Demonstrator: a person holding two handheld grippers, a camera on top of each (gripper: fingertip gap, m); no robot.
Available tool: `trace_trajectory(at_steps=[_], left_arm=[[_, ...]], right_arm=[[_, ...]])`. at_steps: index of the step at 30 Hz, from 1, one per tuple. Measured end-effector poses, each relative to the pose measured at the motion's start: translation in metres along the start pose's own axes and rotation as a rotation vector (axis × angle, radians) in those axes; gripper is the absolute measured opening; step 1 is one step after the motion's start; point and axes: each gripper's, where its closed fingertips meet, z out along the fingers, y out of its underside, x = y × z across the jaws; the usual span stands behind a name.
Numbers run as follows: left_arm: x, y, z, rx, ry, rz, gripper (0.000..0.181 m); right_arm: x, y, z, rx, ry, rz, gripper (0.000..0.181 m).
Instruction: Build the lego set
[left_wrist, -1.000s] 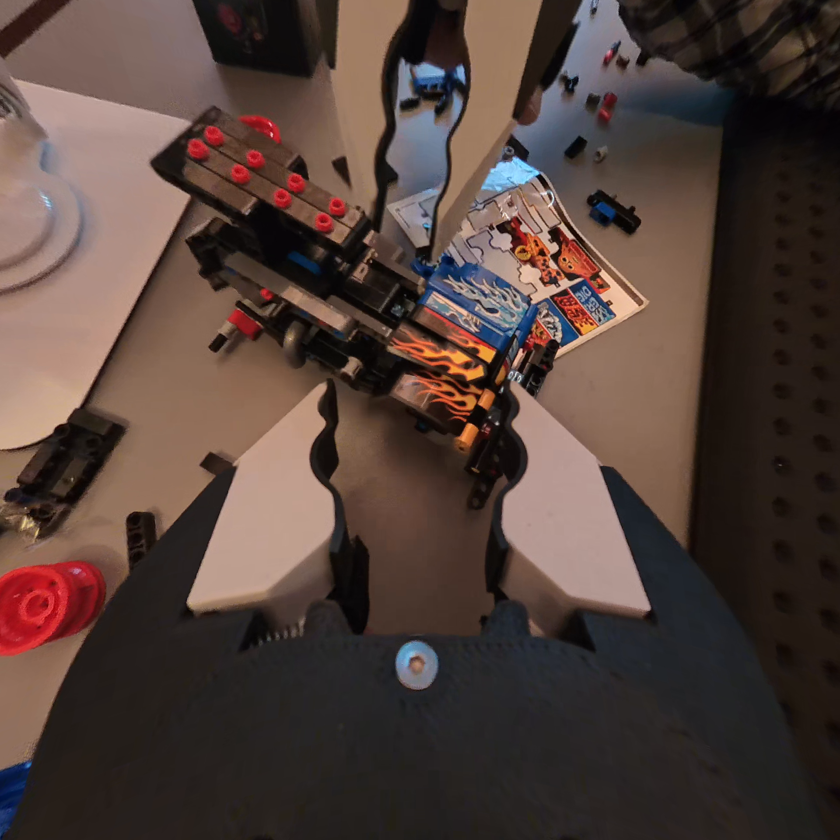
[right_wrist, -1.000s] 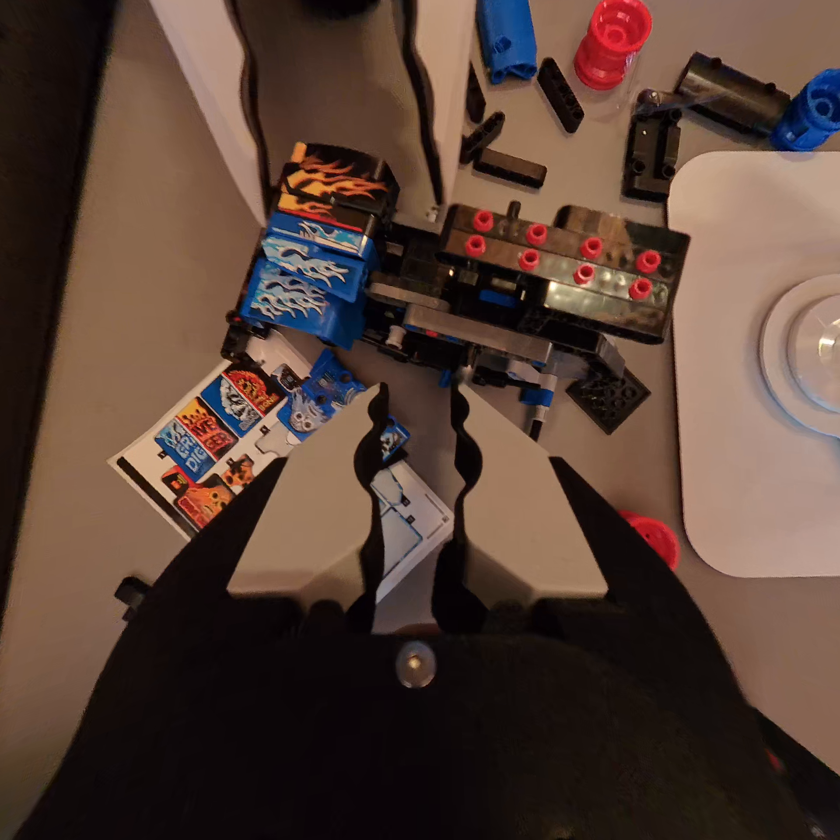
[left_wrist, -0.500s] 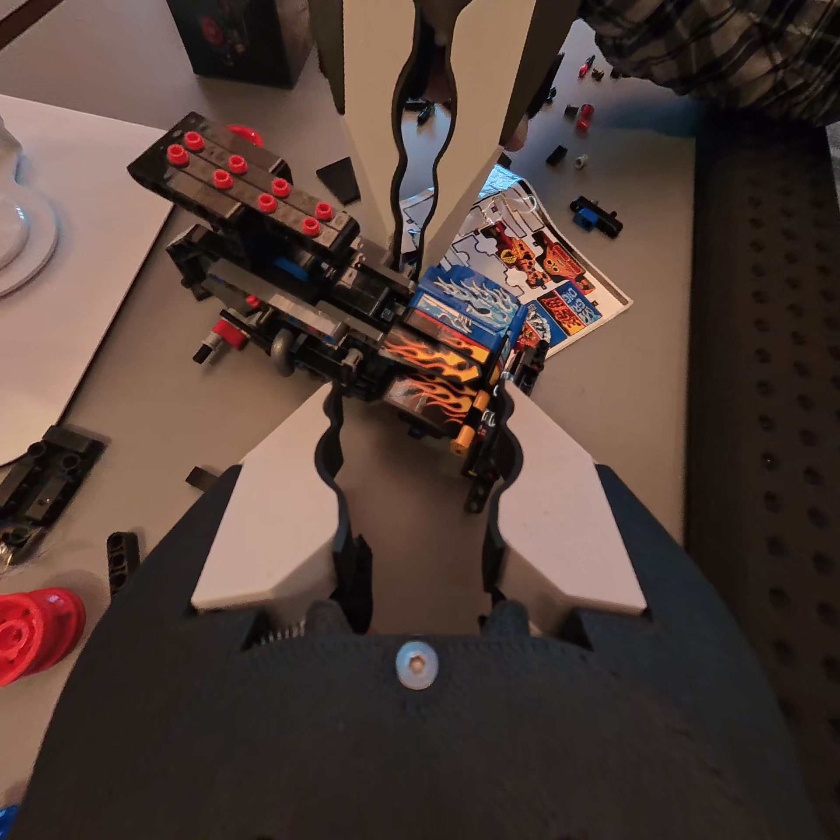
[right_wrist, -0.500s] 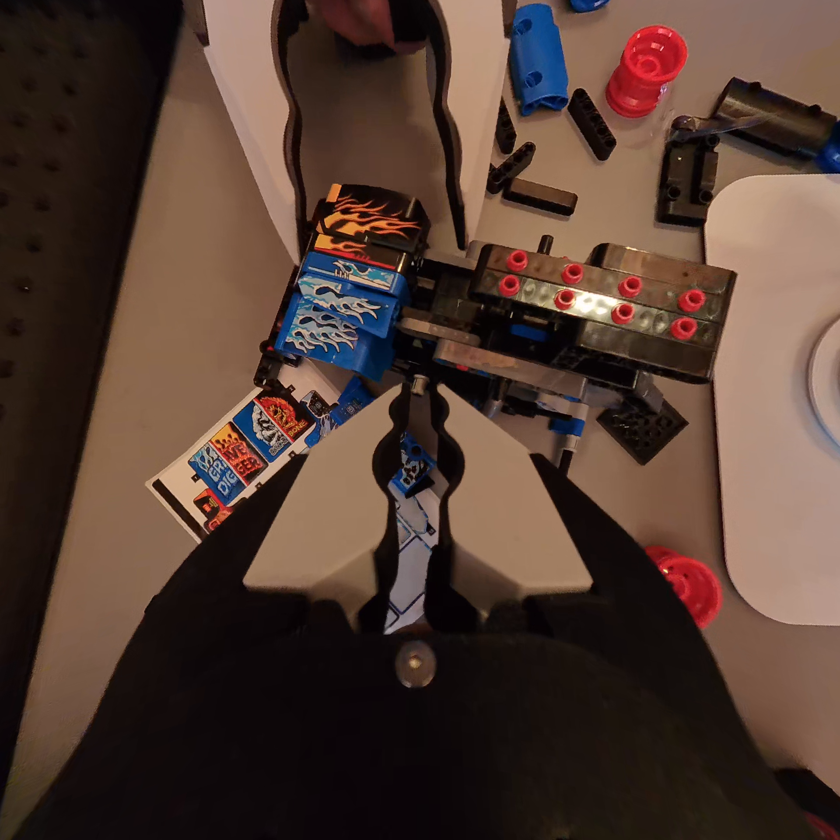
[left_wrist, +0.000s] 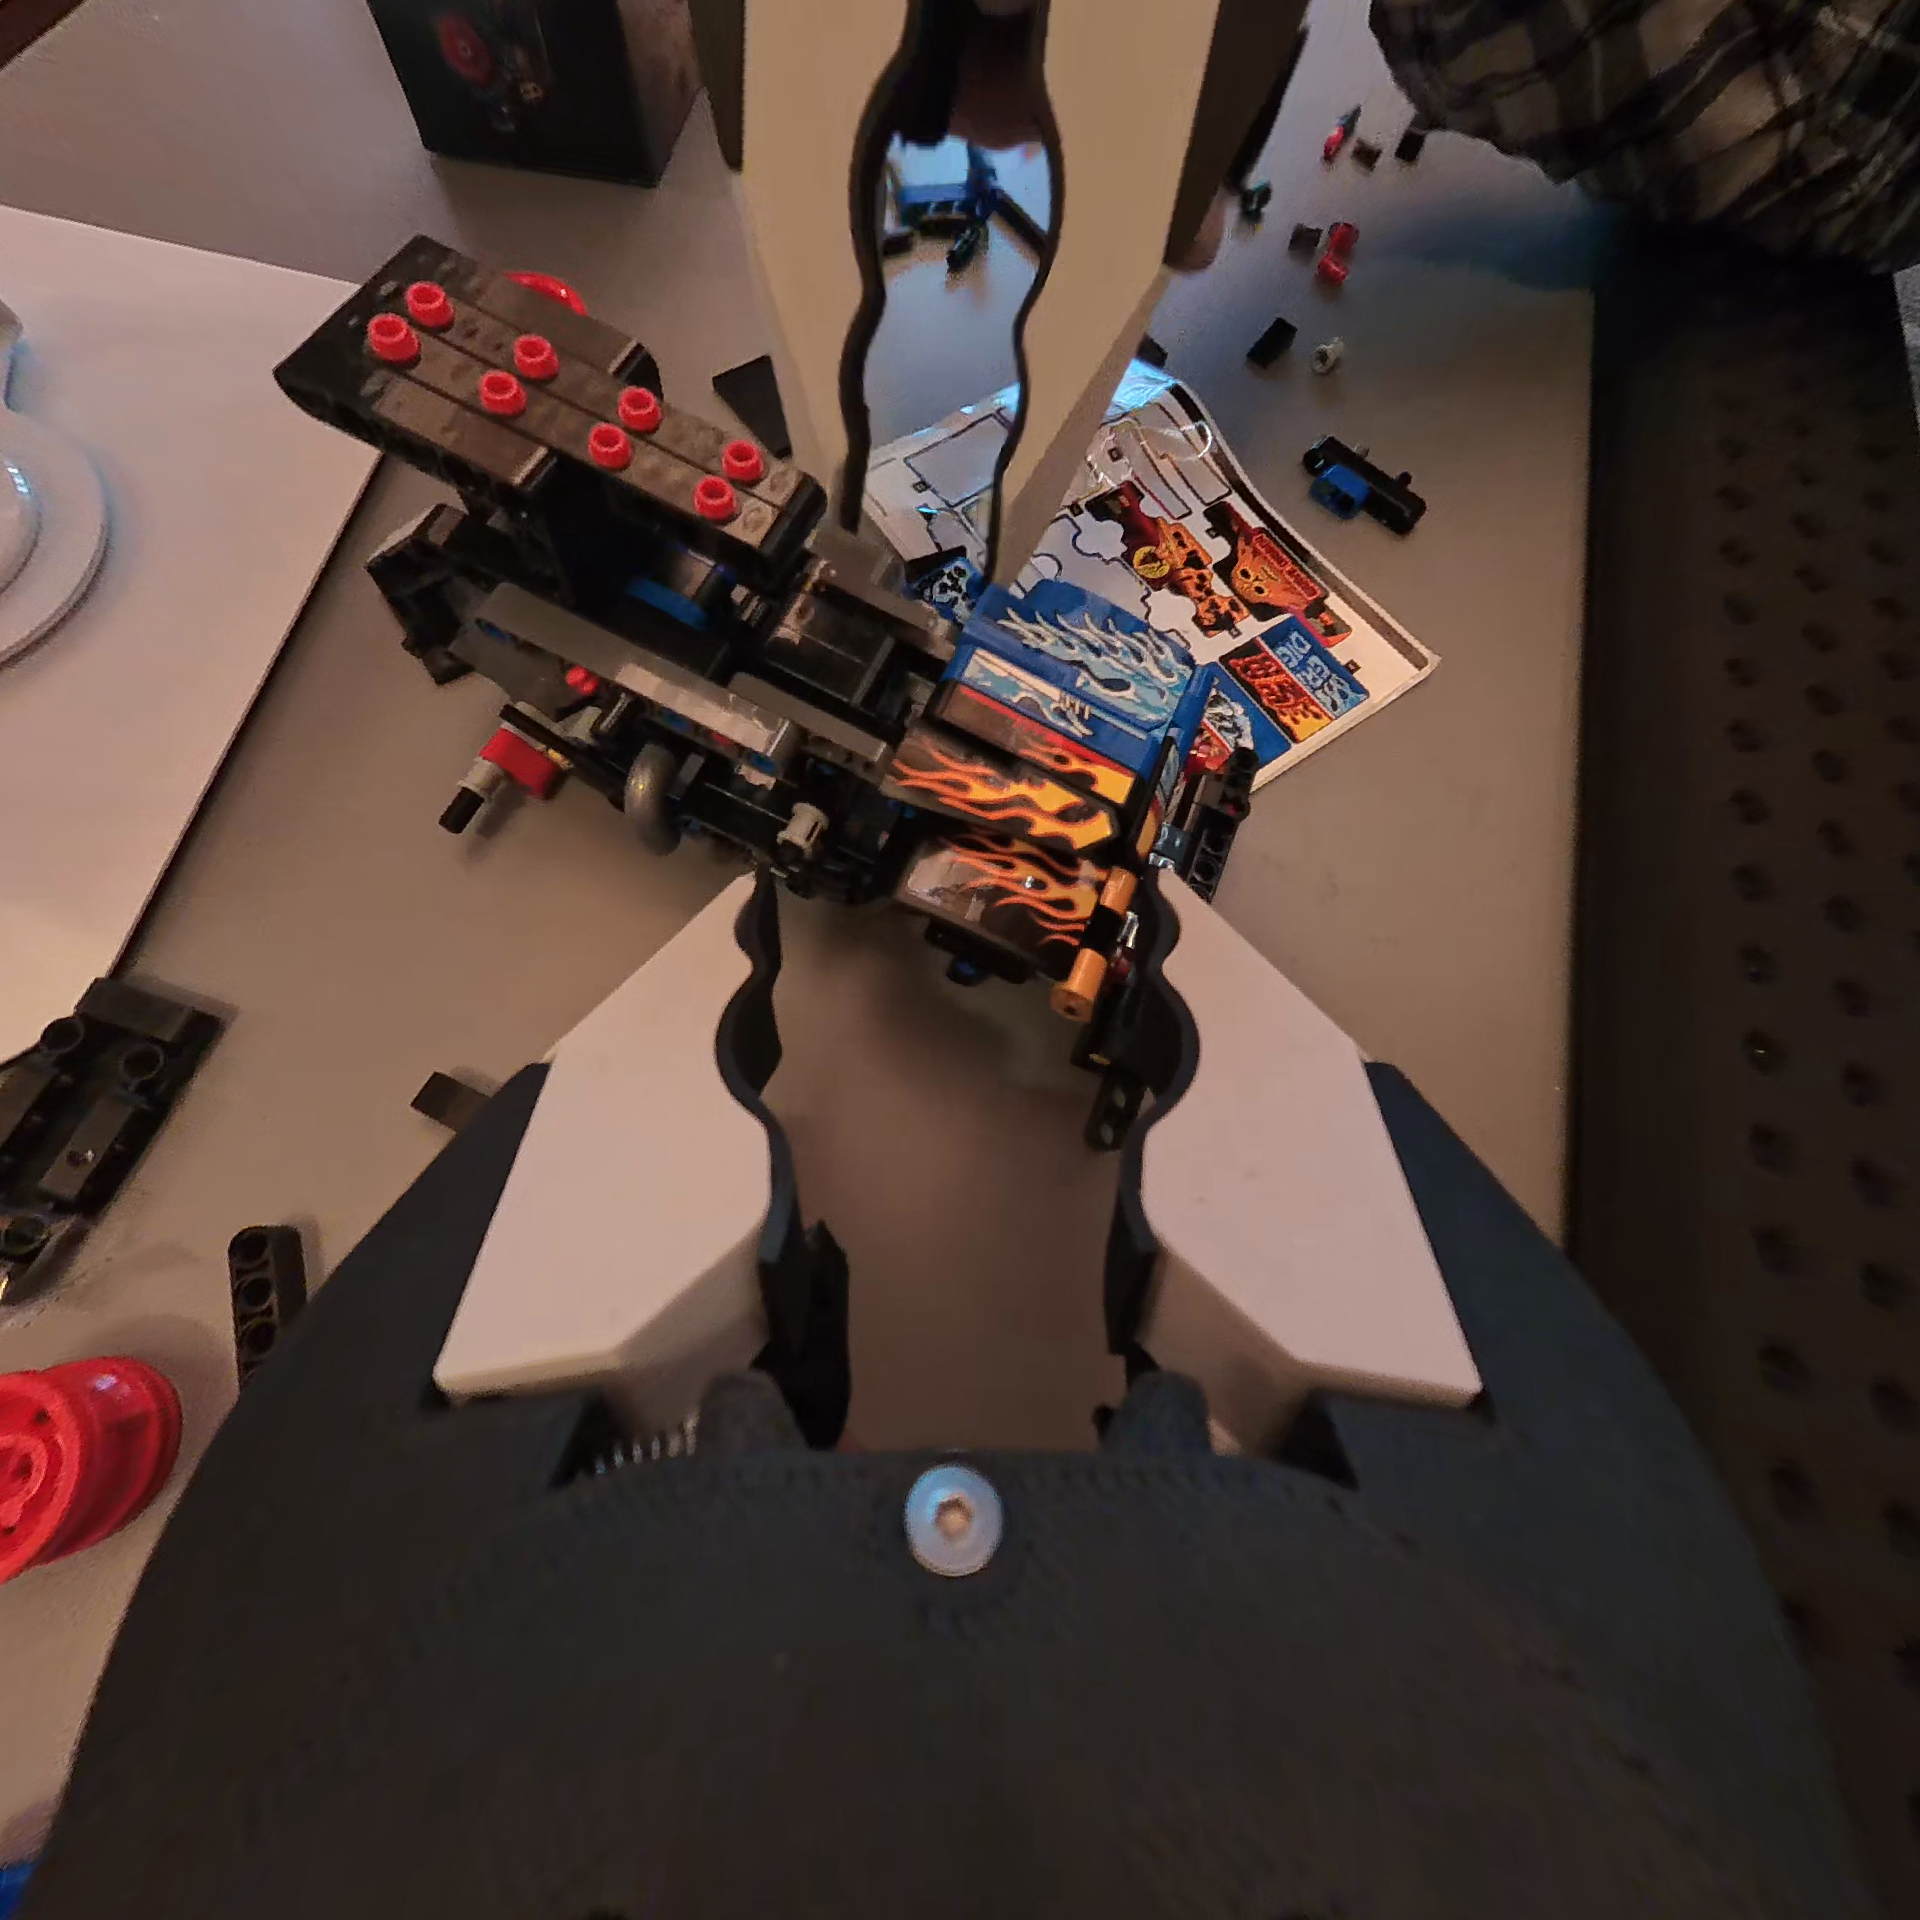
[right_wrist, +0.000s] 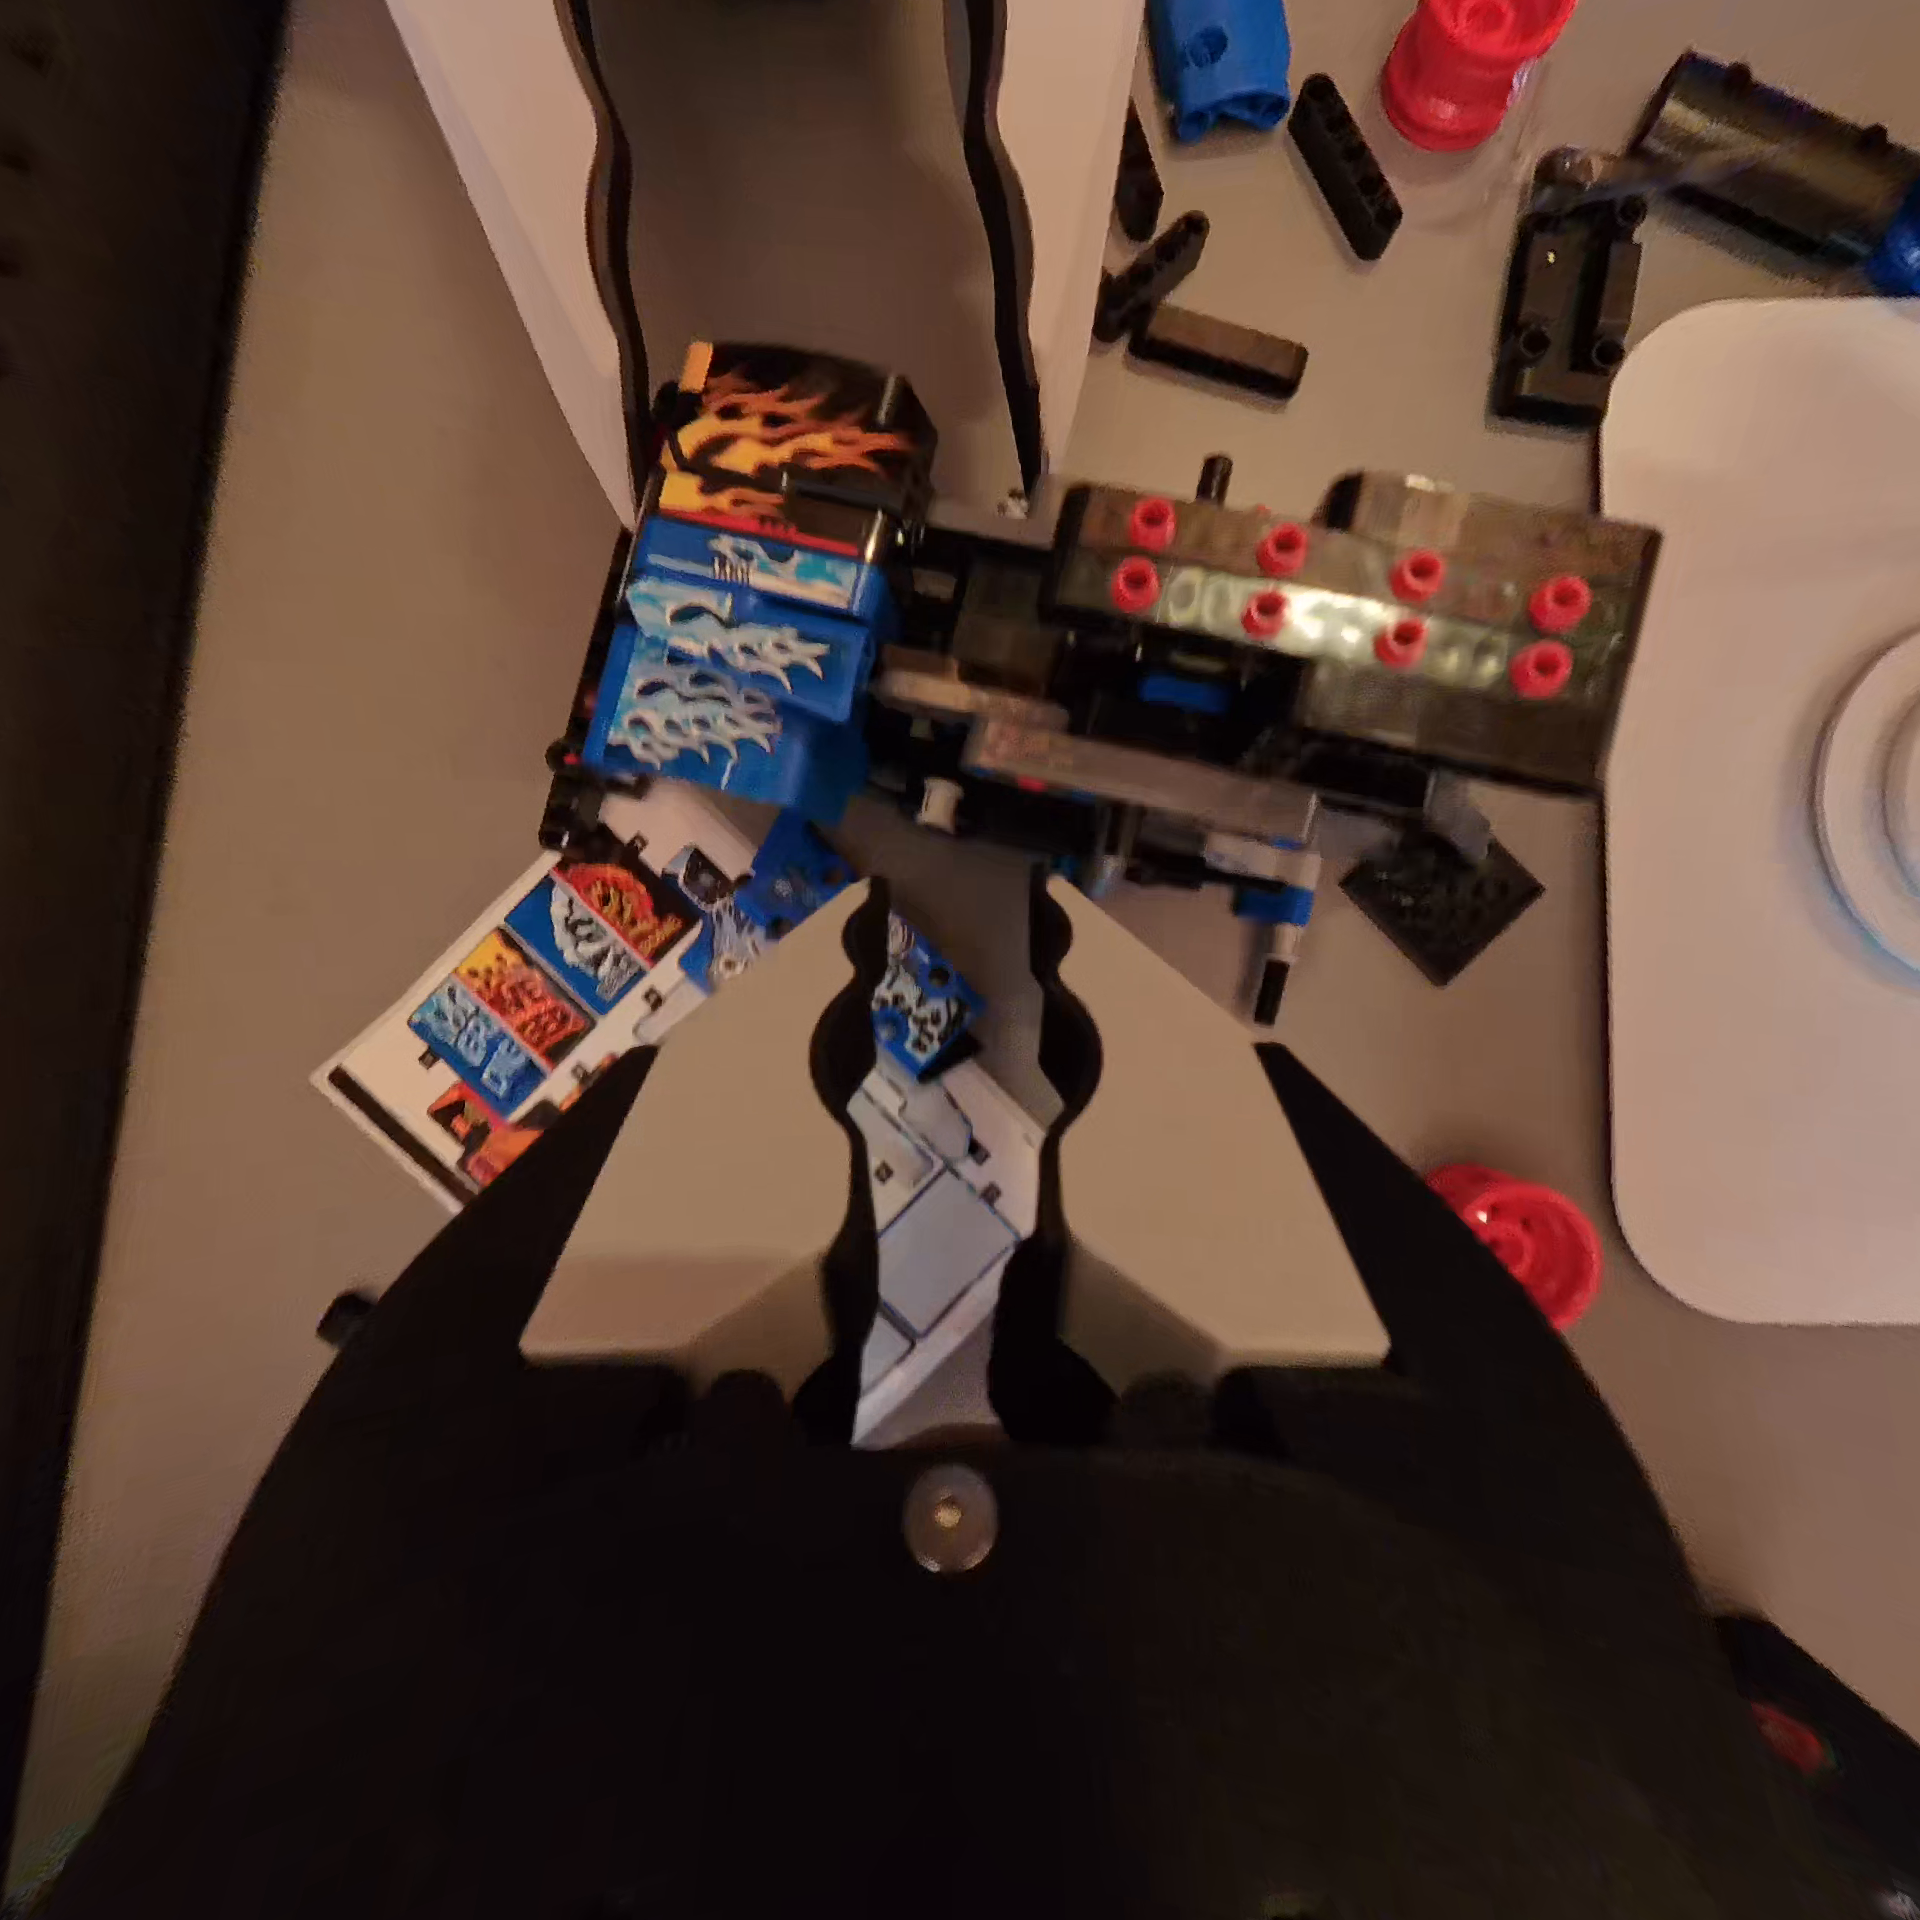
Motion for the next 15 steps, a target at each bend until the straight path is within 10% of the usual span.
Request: trace_trajectory(at_steps=[15], left_arm=[[0.000,0.000,0.000,0.000,-0.002,0.003,0.067]], right_arm=[[-0.006,0.037,0.009,-0.110,-0.070,-0.062,0.024]])
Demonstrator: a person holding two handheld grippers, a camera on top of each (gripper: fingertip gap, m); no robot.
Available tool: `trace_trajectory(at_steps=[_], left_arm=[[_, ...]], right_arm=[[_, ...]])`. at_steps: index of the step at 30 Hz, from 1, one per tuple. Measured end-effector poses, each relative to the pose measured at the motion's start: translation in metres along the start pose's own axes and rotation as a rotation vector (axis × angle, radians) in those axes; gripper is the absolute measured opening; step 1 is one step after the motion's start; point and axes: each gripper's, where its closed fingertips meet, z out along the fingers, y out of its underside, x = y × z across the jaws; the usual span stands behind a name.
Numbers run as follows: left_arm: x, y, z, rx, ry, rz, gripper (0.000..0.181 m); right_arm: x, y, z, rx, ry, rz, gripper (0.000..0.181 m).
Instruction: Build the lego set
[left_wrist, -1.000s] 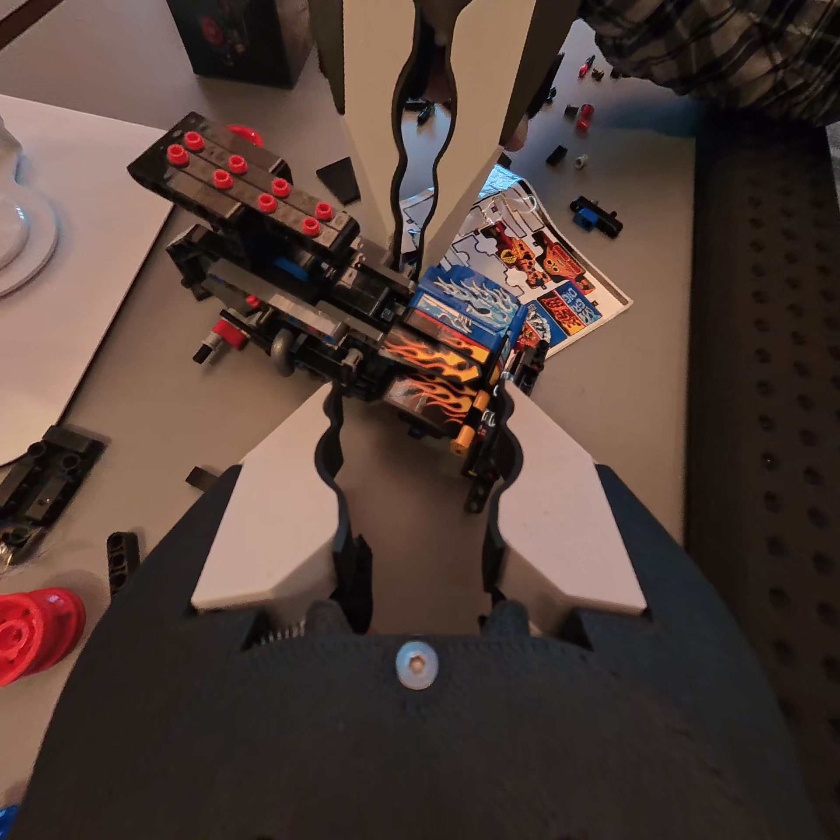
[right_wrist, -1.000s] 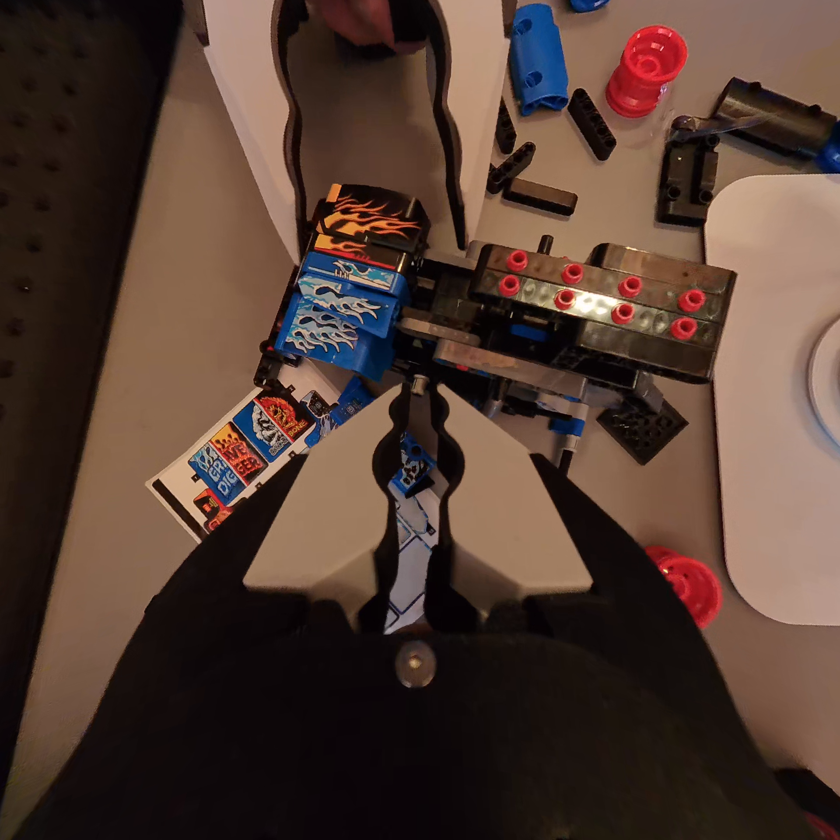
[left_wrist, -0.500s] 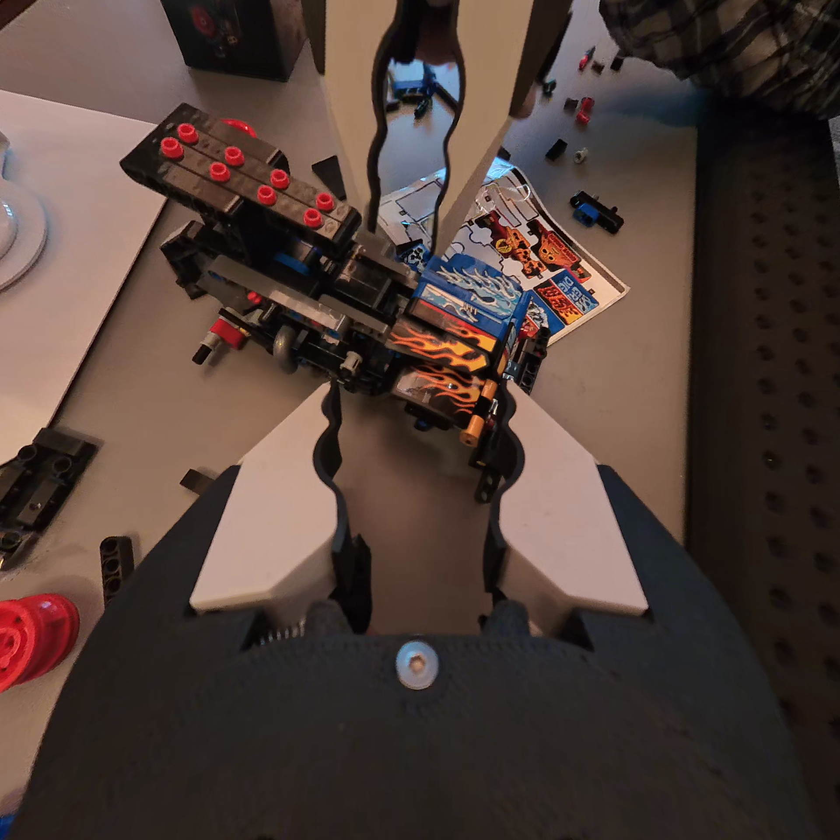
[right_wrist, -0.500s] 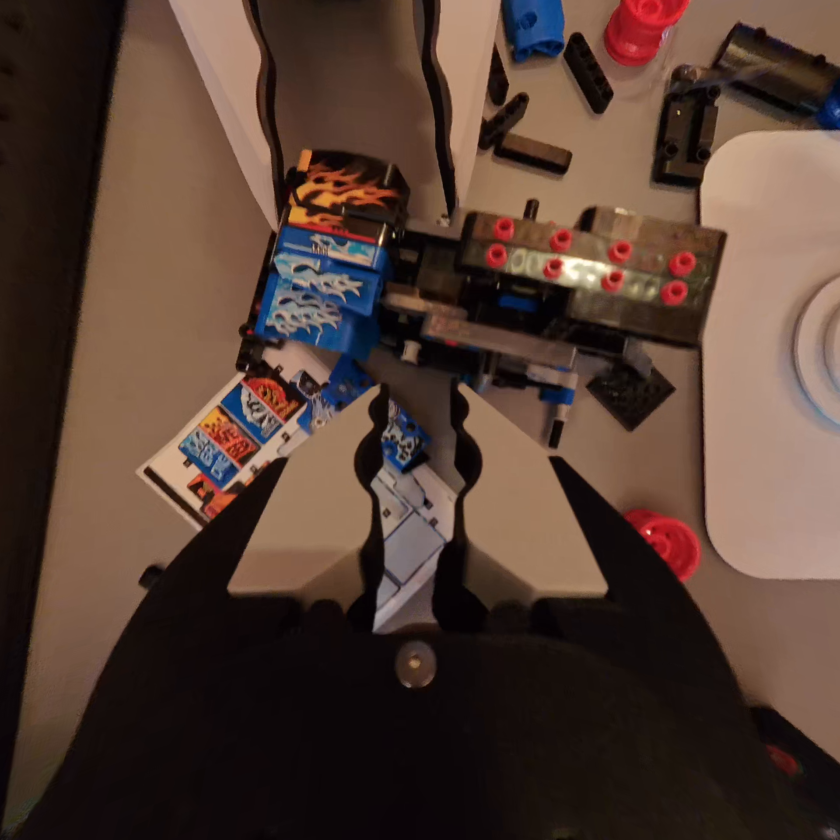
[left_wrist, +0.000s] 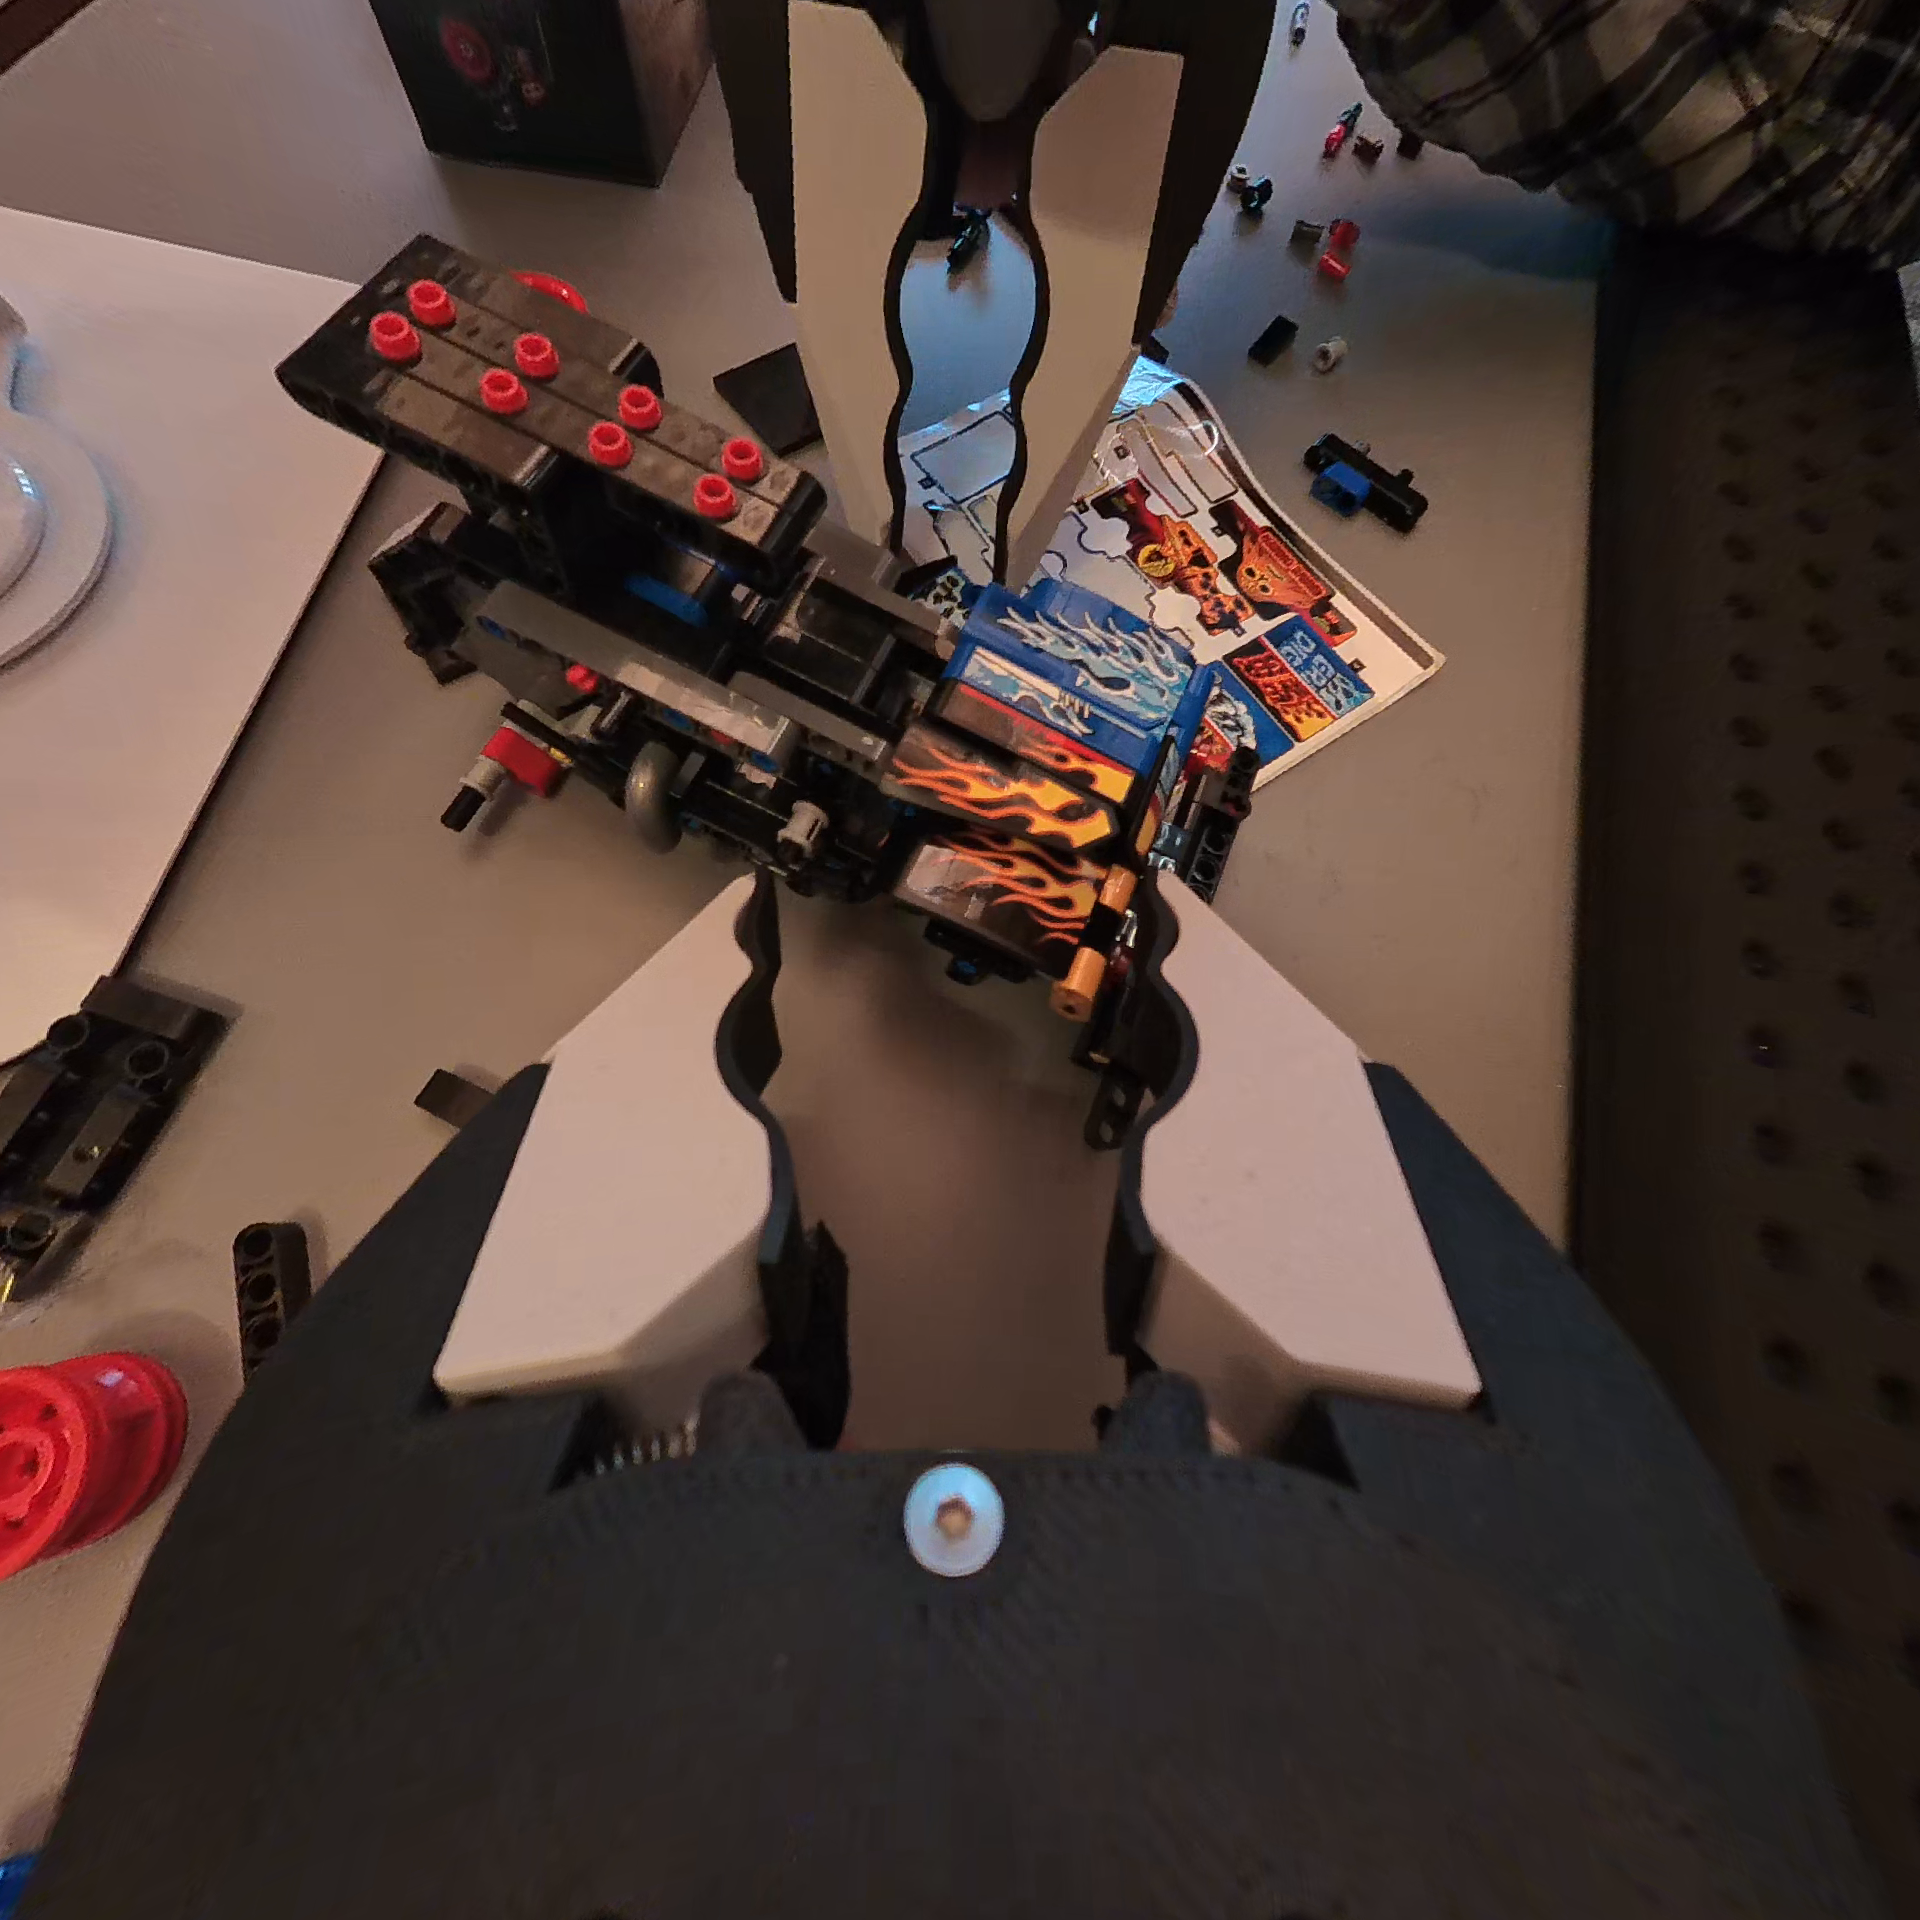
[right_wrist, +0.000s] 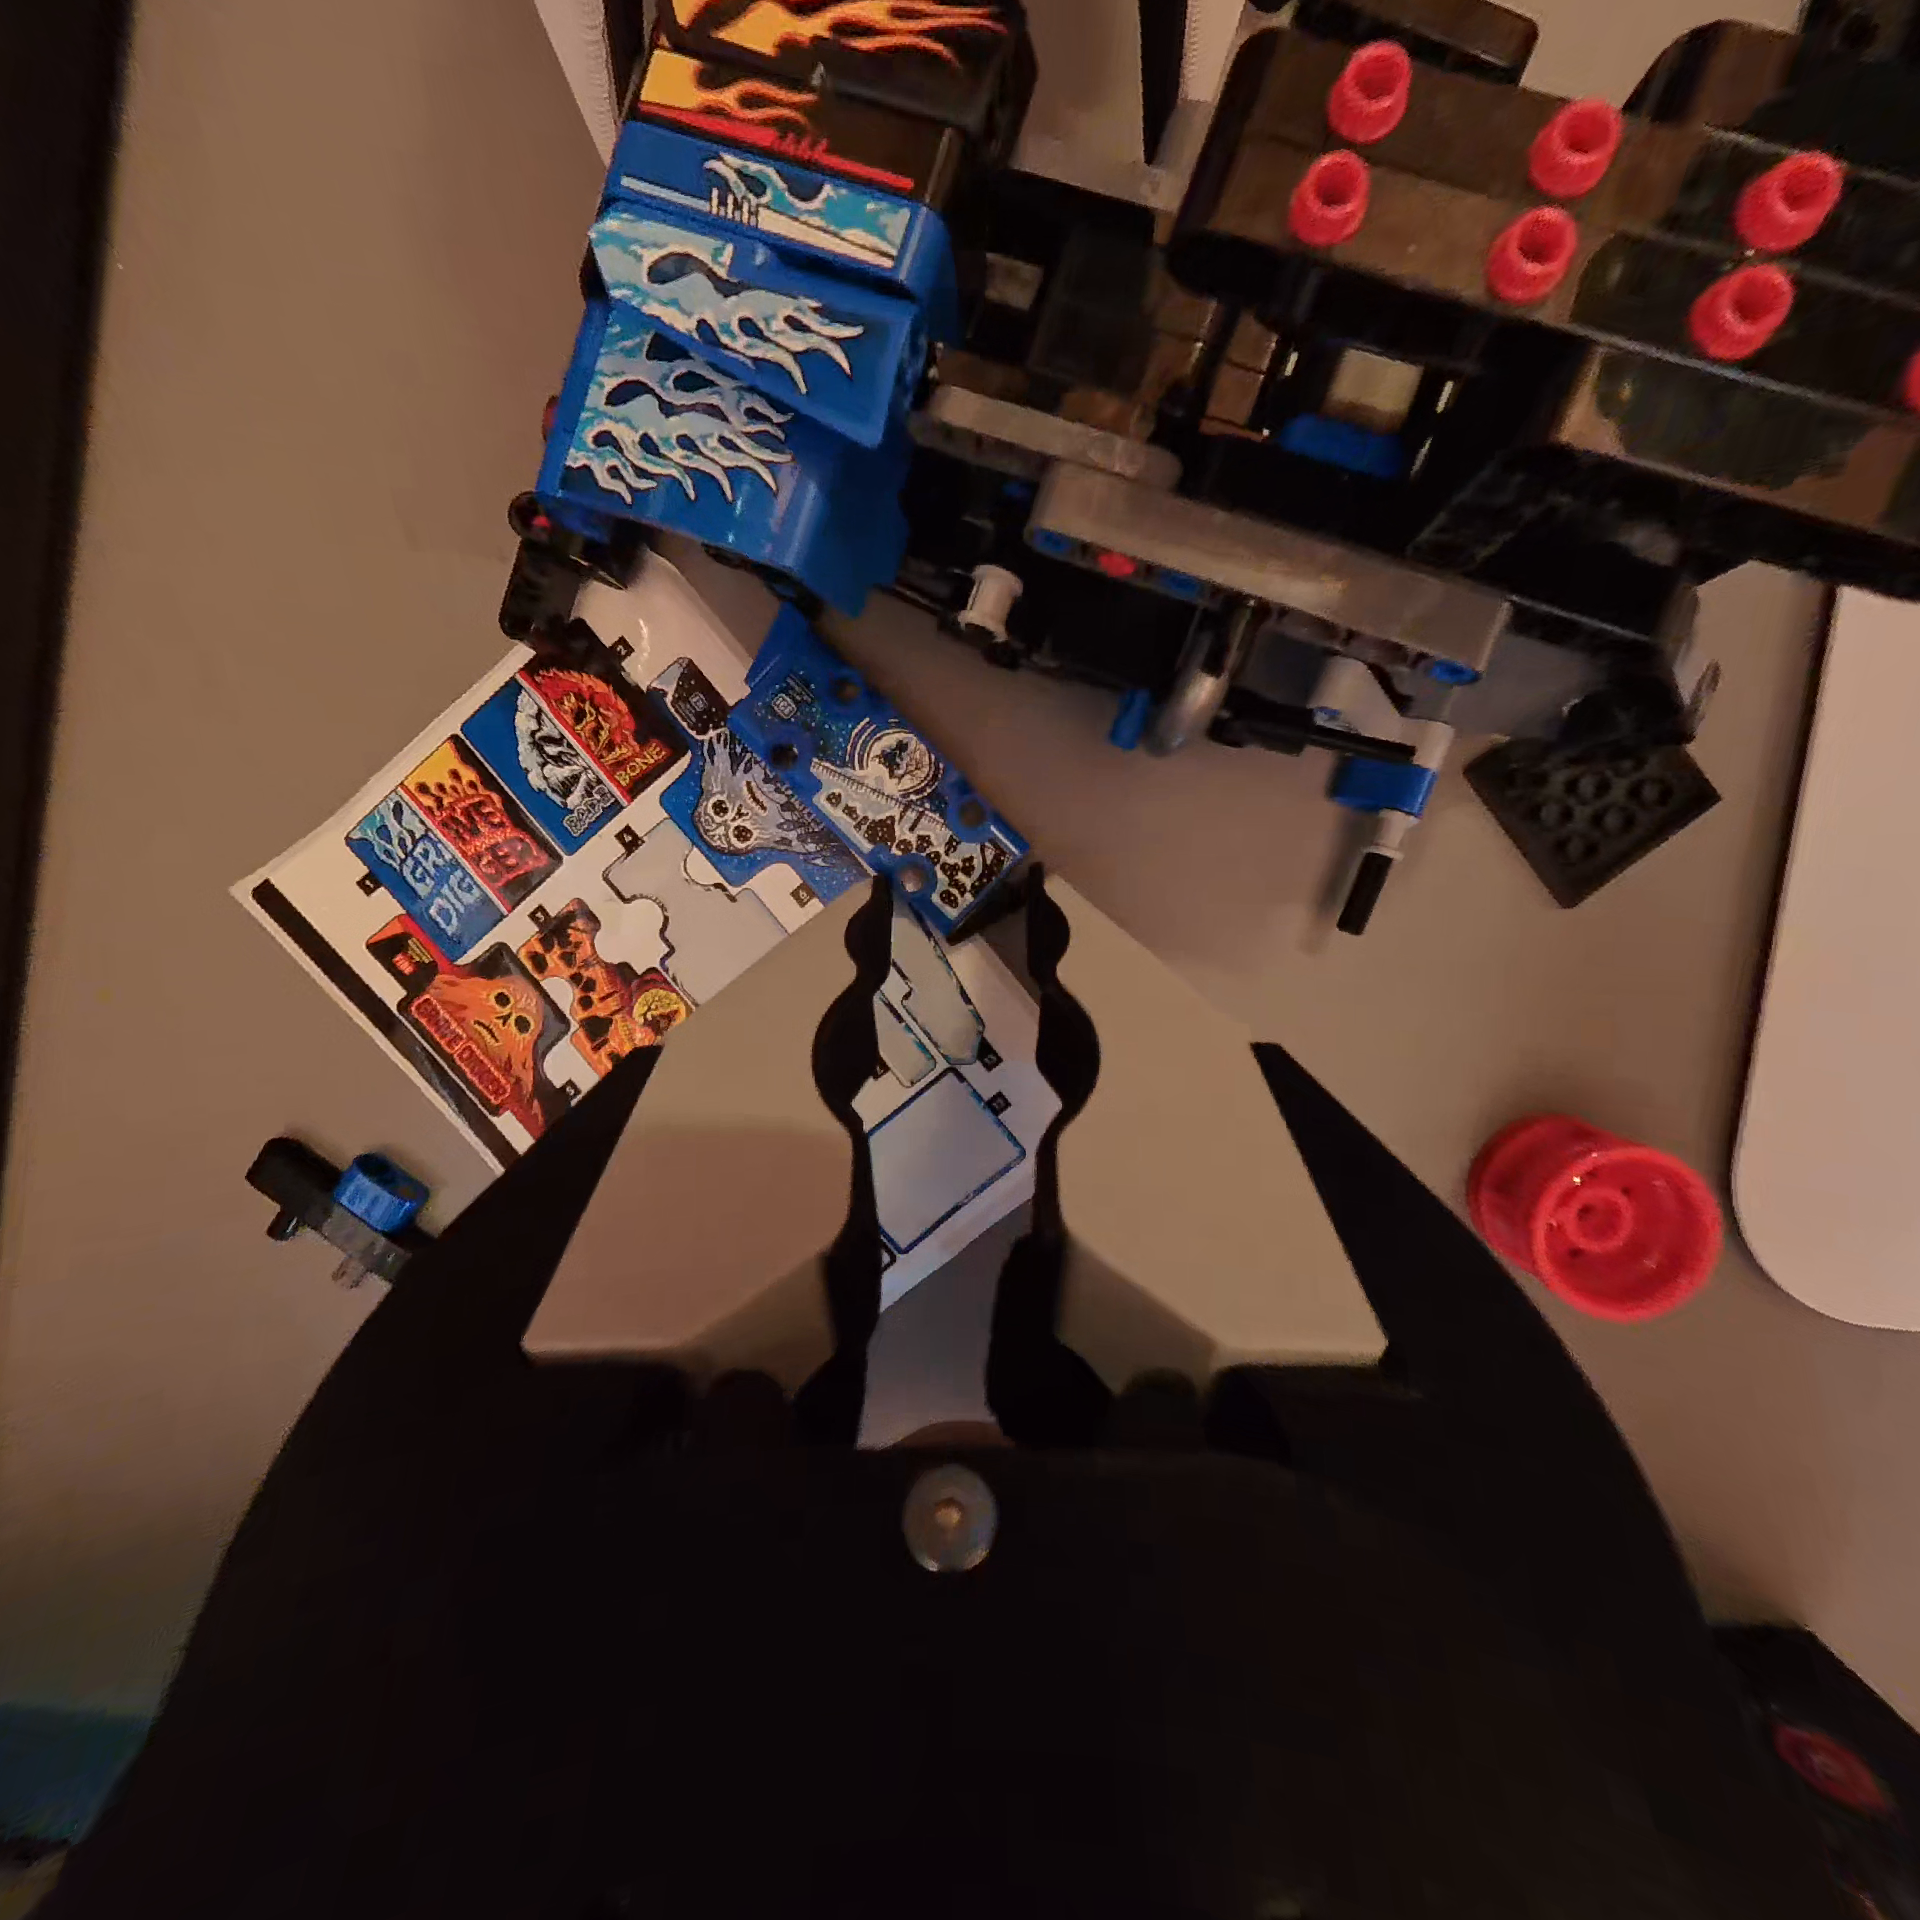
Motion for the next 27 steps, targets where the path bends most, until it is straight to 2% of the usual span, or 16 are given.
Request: trace_trajectory(at_steps=[7,15,22,27], left_arm=[[-0.001,0.000,-0.002,0.006,-0.006,0.004,0.068],[-0.002,-0.004,-0.003,0.023,-0.016,0.008,0.070],[-0.003,-0.006,-0.003,0.034,-0.020,0.010,0.072],[-0.005,-0.024,-0.014,0.129,-0.036,-0.003,0.070]], right_arm=[[-0.004,-0.003,-0.008,0.028,-0.008,-0.033,0.022],[-0.001,-0.016,-0.035,0.132,0.034,-0.069,0.018],[0.003,-0.014,-0.042,0.137,0.066,-0.080,0.018],[0.003,-0.016,-0.061,0.184,0.087,-0.090,0.018]])
